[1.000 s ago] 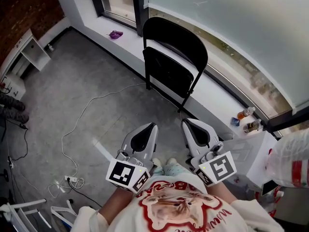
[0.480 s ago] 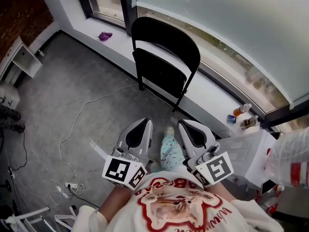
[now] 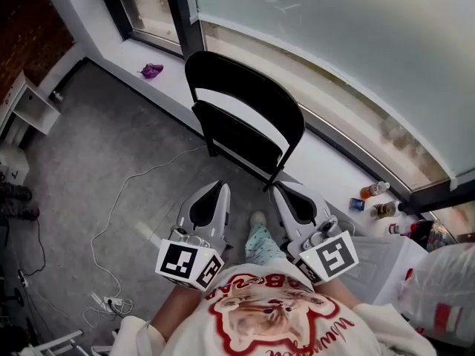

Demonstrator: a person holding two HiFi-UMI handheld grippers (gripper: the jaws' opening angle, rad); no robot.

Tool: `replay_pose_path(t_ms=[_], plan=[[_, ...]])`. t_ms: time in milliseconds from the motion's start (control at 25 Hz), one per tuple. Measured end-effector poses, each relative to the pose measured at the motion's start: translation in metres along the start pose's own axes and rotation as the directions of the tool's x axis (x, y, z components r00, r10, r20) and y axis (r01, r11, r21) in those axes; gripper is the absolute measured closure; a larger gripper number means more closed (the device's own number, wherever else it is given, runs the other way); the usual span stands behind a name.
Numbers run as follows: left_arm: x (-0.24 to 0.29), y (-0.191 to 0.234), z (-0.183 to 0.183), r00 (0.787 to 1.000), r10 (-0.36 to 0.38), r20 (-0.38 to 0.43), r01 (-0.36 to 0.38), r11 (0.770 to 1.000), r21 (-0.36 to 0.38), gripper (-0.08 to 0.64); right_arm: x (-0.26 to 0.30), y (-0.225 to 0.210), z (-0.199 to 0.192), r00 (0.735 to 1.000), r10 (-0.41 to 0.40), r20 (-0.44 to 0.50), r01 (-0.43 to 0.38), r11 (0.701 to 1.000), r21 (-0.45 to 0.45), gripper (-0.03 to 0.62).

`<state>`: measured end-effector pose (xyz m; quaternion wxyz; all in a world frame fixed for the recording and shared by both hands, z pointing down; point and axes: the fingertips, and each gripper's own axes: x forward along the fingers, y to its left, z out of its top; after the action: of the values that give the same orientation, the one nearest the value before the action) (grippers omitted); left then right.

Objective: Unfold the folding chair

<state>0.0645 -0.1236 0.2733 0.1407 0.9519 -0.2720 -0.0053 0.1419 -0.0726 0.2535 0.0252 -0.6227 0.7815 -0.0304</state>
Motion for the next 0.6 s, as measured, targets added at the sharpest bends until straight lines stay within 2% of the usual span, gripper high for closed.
replay_pose_path(t_ms=[320,600], plan=[[0.093,0.017,0.011,1.000,0.008,-0.010,-0.008,1.000,-0.017,0.560,0.056,-0.072,0.012,1.000,0.031,-0.004,-0.031,1.000,-0.001,0.568],[0.136,0.036,0.010,0.997,0.066,-0.030,-0.067,0.997,-0.045,0.560,0.086,-0.096,0.006,0.995,0.092,-0.045,-0.092,0.996,0.012,0.568]])
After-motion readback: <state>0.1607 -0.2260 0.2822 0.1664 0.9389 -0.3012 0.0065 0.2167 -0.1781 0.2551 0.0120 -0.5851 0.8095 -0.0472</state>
